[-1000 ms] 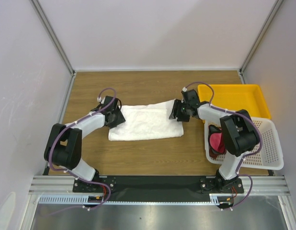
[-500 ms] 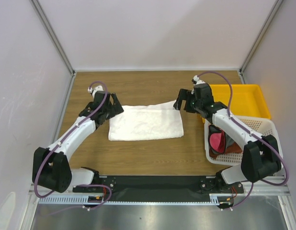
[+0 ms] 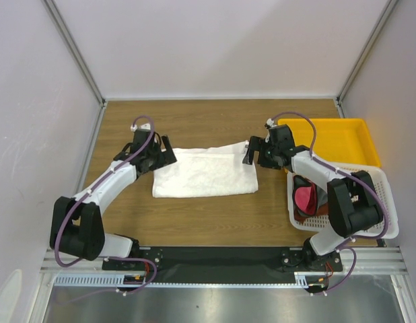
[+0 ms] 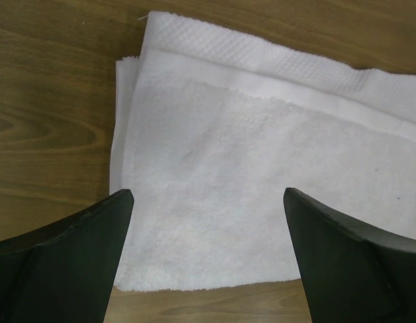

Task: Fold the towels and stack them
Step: Fold the towel

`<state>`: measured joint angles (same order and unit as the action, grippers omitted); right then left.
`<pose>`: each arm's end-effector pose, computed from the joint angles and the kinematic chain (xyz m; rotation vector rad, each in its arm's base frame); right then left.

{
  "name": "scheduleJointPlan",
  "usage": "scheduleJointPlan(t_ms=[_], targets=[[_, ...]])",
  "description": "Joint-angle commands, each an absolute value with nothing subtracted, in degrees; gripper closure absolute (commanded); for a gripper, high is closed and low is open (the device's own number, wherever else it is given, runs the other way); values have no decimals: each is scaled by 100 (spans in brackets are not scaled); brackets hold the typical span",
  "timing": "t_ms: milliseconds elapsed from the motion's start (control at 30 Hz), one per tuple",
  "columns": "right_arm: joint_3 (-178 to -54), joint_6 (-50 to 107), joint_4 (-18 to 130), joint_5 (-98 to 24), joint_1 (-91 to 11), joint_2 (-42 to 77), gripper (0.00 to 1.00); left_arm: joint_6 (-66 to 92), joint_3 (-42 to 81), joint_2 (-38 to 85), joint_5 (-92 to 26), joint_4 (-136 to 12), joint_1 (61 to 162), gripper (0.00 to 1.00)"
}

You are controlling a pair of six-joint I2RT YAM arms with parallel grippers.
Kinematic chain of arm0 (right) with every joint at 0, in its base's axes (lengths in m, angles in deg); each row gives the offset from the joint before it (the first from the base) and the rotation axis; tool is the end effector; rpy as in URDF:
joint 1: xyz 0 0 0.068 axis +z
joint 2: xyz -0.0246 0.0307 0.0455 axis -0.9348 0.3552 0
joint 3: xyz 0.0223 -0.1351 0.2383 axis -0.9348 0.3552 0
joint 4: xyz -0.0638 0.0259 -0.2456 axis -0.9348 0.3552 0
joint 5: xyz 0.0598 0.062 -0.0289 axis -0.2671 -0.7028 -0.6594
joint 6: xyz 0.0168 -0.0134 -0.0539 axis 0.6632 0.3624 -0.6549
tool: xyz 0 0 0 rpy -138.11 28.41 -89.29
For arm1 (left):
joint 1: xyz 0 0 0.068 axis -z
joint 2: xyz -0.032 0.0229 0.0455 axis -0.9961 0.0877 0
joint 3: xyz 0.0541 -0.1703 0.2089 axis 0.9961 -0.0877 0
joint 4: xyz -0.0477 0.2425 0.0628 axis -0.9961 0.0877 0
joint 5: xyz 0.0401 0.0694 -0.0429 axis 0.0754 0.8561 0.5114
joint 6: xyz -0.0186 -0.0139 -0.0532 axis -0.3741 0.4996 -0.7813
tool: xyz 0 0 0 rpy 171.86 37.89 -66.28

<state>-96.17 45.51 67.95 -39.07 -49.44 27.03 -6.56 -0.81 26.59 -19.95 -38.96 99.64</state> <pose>0.3087 0.1182 0.2087 0.0058 2.4597 0.5465 0.2750 -0.0685 0.2352 -0.3861 2.3866 -0.2742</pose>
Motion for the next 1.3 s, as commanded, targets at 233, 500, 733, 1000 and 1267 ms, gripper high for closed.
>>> scheduleJointPlan(t_ms=[233, 500, 733, 1000, 1267], targets=[[-9979, 4283, 6971, -4155, -4986, 3397, 8, -362, -538, 2870, -2892, -4121, 9402, 2], [-10085, 4274, 7077, -4111, -4828, 3810, 10, -493, -634, 3204, -2752, -4305, 9376, 4], [-10366, 4204, 7191, -4208, -4783, 4215, 15, -818, -713, 3362, -2093, -4279, 9323, 4], [-10296, 4230, 7438, -4058, -4766, 4268, 32, -810, -810, 3749, -2330, -4472, 9253, 8], [-10401, 4380, 7499, -4129, -4678, 4312, 85, -652, -784, 4022, -2655, -4613, 9252, 51]])
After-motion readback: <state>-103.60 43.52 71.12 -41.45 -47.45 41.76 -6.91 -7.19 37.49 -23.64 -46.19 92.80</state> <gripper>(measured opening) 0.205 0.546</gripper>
